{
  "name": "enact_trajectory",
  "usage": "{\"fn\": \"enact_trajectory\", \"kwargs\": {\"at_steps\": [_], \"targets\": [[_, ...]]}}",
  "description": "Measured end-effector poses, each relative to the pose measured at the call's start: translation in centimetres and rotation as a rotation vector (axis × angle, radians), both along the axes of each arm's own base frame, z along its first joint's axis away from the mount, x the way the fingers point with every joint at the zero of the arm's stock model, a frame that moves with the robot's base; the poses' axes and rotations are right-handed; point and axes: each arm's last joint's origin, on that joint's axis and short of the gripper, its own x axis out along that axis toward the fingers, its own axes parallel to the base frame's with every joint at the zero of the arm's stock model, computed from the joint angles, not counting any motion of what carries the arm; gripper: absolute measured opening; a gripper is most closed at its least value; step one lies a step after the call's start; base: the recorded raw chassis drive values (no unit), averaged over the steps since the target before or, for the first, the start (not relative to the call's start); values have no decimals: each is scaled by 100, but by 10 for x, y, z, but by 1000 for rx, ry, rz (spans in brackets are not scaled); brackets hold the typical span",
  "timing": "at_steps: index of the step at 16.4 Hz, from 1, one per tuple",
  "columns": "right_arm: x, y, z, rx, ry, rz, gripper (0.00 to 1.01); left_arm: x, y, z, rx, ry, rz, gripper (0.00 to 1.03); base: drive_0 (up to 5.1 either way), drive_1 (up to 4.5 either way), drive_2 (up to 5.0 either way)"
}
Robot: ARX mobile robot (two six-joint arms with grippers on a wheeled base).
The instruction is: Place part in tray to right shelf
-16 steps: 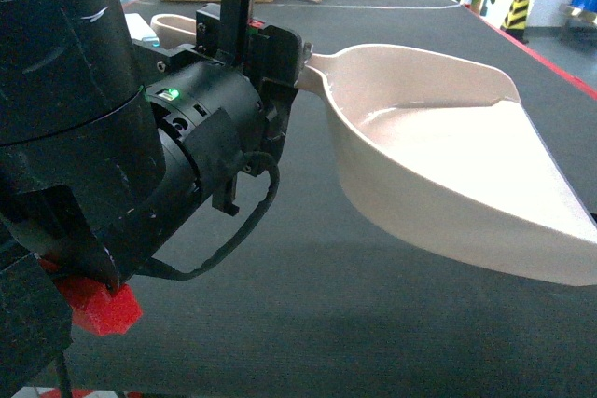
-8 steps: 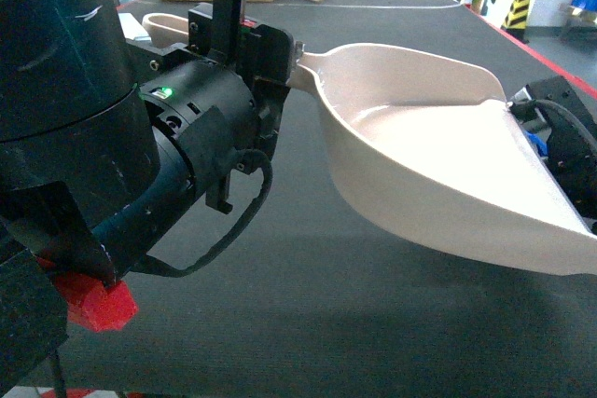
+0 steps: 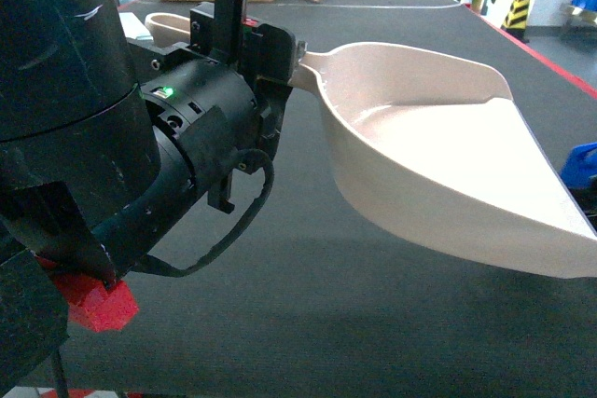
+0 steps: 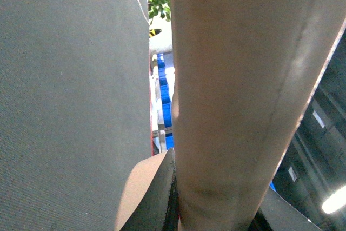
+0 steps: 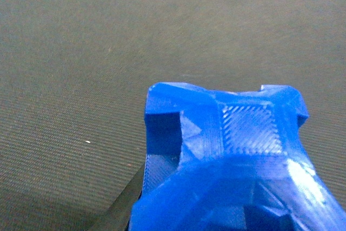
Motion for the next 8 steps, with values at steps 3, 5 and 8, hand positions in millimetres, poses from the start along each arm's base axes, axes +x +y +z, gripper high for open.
{"fn": "enact_trajectory", "kwargs": {"at_steps": [3,5,8], "targets": [[-46,-2,70,85,-124,54,47,0,0,0,0,0,-1,18,0,0,0],[-72,47,132,215,-236,224,47,0,-1,0,0,0,-3,18,0,0,0],[-78,113,149,344,-191,323,47,0,0,0,-1,0,-2,18,0,0,0]]}}
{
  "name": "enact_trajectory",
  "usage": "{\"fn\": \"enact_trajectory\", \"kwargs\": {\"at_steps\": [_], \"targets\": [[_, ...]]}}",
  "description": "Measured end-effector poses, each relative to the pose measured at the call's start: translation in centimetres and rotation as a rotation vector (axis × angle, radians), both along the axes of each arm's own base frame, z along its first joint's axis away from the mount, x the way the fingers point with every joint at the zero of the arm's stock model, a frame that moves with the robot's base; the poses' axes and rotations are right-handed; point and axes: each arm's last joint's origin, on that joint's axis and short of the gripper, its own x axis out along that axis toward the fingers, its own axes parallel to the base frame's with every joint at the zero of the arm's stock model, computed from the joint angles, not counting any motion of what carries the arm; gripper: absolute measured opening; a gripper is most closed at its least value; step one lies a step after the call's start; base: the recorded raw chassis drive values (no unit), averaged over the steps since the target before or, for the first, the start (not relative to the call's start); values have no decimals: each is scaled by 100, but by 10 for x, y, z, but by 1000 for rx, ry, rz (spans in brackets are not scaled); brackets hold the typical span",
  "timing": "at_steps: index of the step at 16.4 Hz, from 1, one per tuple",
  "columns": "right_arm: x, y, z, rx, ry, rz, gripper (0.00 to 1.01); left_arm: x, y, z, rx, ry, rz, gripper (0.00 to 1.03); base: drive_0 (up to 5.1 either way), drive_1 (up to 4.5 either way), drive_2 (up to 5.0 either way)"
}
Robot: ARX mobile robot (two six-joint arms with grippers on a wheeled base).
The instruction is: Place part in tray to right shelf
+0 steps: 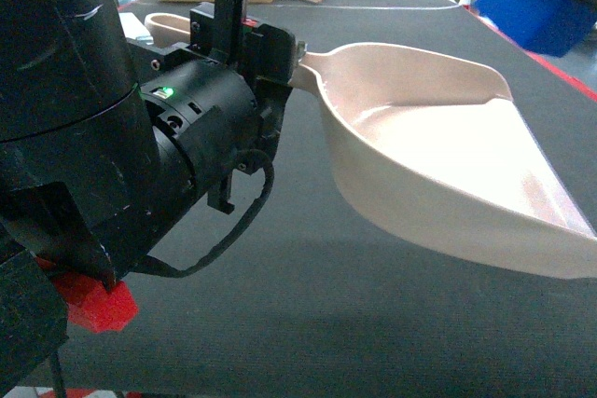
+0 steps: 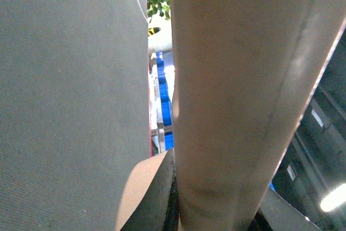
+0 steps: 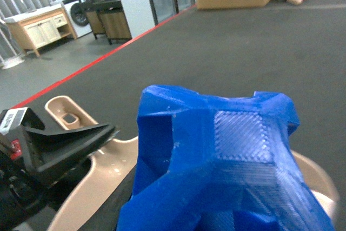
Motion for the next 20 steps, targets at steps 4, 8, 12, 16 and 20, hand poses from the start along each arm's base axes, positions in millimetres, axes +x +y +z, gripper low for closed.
{"fn": "enact_trajectory", "kwargs": {"at_steps": [4,8,12,16,20], "targets": [[10,51,-24,-20,149,21,74,0,-1,0,3,2,-4,18,0,0,0],[-7,41,15,-34,-56,-96,97,0,0,0,2,1,0,18,0,0,0],[-68,5,47,-241,-314,-309,98,0,0,0,1,1,0,18,0,0,0],[-130,-24,64,-340,-439,-413,98,0,0,0,2,1,0,18,0,0,0],[-126,-23,61,-371,-423,-406,98,0,0,0,1,1,2,18,0,0,0]]}}
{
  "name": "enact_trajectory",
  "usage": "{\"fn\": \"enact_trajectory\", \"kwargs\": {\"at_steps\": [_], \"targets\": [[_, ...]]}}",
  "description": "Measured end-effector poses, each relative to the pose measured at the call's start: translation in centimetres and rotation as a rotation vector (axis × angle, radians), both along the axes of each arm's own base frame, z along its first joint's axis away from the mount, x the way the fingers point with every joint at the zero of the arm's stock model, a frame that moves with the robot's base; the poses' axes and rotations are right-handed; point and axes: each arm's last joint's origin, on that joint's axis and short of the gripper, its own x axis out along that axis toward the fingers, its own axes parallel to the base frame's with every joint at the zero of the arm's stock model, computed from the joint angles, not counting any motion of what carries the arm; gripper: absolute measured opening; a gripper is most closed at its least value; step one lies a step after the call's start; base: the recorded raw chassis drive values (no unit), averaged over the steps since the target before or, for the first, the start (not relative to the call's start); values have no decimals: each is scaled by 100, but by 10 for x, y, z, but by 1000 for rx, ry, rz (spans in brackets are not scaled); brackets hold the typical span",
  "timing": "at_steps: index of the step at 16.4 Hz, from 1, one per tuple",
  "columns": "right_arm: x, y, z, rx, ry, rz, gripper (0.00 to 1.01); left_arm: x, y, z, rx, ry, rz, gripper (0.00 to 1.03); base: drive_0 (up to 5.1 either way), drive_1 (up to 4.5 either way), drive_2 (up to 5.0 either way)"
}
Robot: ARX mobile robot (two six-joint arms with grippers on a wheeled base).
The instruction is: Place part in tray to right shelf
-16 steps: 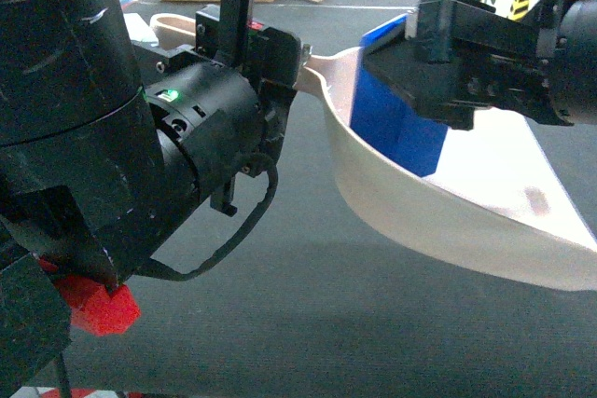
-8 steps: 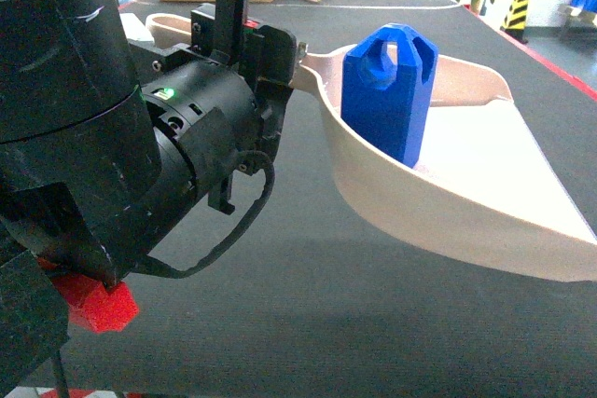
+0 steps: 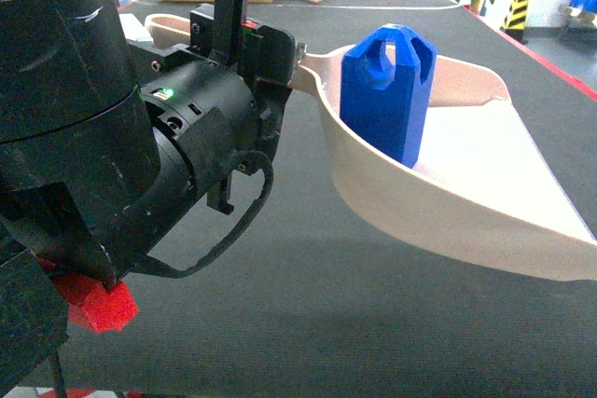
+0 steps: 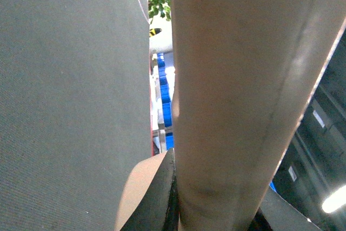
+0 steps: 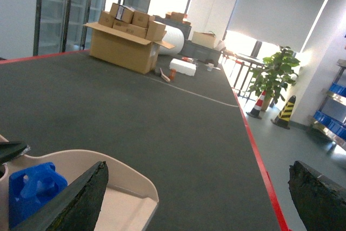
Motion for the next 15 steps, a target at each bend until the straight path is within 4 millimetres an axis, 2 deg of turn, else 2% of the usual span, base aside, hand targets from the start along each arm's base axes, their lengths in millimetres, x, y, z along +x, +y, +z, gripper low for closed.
{"fn": "enact_trajectory", "kwargs": {"at_steps": [7,15], "targets": [[0,0,0,-1,2,1,98,0,0,0,0,0,1,18,0,0,0],[0,1,0,-1,1,8,98,0,0,0,0,0,-1,18,487,-259,-259]]}}
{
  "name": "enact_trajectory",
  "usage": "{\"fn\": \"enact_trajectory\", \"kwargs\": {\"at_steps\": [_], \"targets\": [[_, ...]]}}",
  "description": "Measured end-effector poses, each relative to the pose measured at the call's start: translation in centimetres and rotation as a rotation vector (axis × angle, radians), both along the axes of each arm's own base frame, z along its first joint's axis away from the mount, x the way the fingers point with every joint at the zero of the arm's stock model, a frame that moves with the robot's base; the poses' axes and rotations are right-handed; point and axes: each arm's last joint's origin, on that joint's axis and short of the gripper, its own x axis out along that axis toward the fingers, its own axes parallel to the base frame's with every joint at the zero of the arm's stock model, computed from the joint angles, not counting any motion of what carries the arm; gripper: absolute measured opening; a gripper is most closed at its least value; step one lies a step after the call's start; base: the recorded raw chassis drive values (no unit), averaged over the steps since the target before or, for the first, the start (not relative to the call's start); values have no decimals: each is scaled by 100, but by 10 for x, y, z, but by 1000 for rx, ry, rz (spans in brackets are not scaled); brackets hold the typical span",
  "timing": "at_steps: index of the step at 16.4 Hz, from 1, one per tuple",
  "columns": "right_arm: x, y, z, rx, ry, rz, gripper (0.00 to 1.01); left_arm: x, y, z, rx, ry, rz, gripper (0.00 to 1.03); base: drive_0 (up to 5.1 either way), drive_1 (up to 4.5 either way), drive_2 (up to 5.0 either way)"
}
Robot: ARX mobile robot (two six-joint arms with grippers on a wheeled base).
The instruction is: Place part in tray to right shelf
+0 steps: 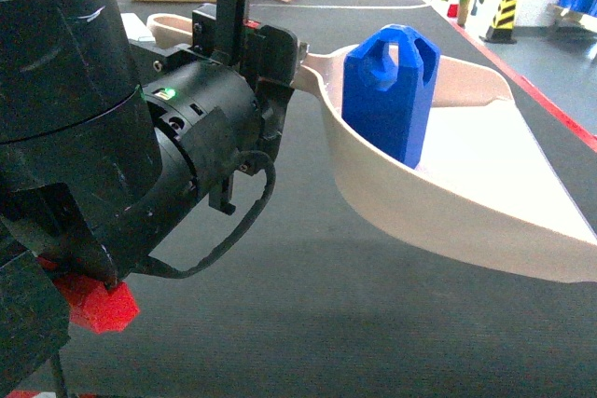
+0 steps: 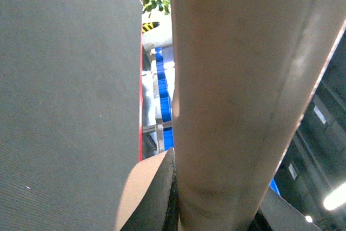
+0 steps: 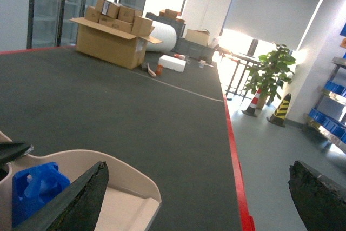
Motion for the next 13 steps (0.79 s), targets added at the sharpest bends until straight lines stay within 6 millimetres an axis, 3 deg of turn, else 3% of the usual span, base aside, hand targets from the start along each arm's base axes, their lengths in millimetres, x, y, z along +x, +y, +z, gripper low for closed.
{"fn": "enact_trajectory", "kwargs": {"at_steps": [13], "targets": [[0,0,0,0,-1,0,98,0,0,0,0,0,0,18,504,-242,-242]]}}
